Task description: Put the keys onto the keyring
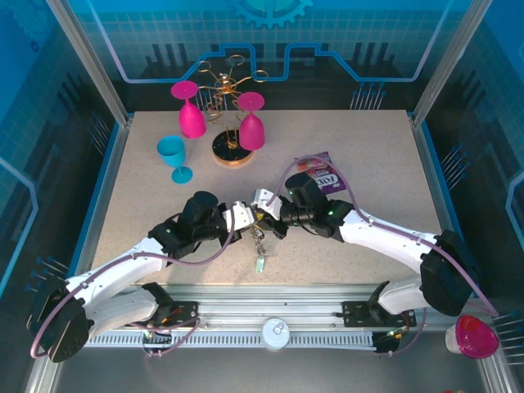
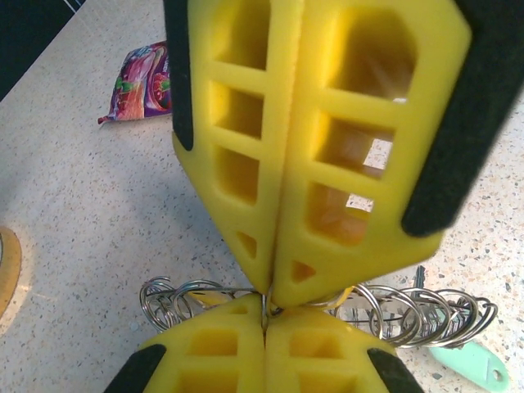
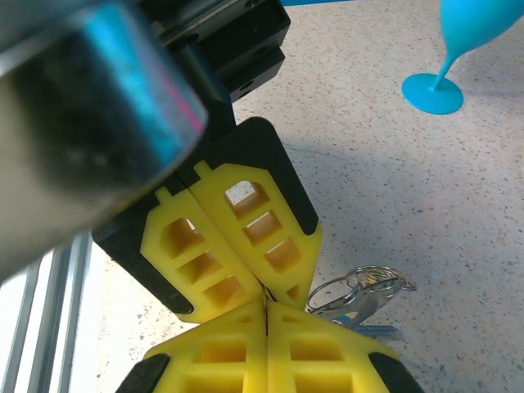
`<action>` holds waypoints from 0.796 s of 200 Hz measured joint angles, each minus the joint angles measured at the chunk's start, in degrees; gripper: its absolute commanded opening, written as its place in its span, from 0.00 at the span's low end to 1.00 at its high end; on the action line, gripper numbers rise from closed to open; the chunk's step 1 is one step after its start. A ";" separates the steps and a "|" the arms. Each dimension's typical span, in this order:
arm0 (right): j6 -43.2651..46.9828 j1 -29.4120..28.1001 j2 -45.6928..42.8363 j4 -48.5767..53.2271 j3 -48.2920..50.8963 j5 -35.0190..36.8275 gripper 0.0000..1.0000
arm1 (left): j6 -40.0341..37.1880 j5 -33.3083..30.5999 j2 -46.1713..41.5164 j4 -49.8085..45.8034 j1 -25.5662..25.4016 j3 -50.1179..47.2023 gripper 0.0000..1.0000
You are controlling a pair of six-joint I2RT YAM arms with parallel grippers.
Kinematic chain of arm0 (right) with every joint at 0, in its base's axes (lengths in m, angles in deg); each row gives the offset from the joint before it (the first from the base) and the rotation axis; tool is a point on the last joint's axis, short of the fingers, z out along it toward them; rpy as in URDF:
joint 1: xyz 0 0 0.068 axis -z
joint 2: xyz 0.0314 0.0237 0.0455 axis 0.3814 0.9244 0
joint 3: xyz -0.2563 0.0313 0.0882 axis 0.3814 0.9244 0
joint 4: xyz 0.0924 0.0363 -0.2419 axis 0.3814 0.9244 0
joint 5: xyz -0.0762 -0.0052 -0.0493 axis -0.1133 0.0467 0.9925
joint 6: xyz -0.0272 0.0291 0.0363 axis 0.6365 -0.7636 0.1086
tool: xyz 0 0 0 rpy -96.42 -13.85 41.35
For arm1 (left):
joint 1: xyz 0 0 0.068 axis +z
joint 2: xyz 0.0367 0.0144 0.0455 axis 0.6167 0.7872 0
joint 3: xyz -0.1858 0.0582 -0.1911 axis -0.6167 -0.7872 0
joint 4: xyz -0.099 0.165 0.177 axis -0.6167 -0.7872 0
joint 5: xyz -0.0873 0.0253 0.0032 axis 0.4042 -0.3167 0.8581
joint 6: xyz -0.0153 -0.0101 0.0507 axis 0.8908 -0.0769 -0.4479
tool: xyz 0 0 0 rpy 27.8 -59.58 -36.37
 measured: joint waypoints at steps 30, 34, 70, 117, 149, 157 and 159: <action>0.07 -1.25 -0.02 0.04 0.00 3.82 0.00 | 0.87 -0.57 0.11 -0.17 0.02 0.00 0.00; 0.07 -1.36 -0.02 0.04 0.00 4.28 0.00 | 0.92 -0.61 0.11 -0.15 0.04 0.00 0.00; 0.04 -1.97 -0.04 0.04 -0.02 7.74 0.00 | 1.92 -1.29 0.13 -0.22 0.22 -0.02 0.00; -1.01 -2.10 -0.04 0.24 -0.02 10.84 0.00 | 1.97 -1.46 0.13 0.33 0.37 -0.02 0.00; -2.62 -2.14 -0.04 0.26 -0.02 10.99 0.00 | 1.97 -1.49 0.11 0.68 0.37 -0.02 0.00; -3.21 -2.14 -0.04 0.24 -0.02 11.06 0.00 | 1.95 -1.49 0.11 0.74 0.37 -0.02 0.00; -3.30 -2.14 -0.04 0.24 -0.02 11.08 0.00 | 1.95 -1.49 0.09 0.74 0.37 -0.02 0.00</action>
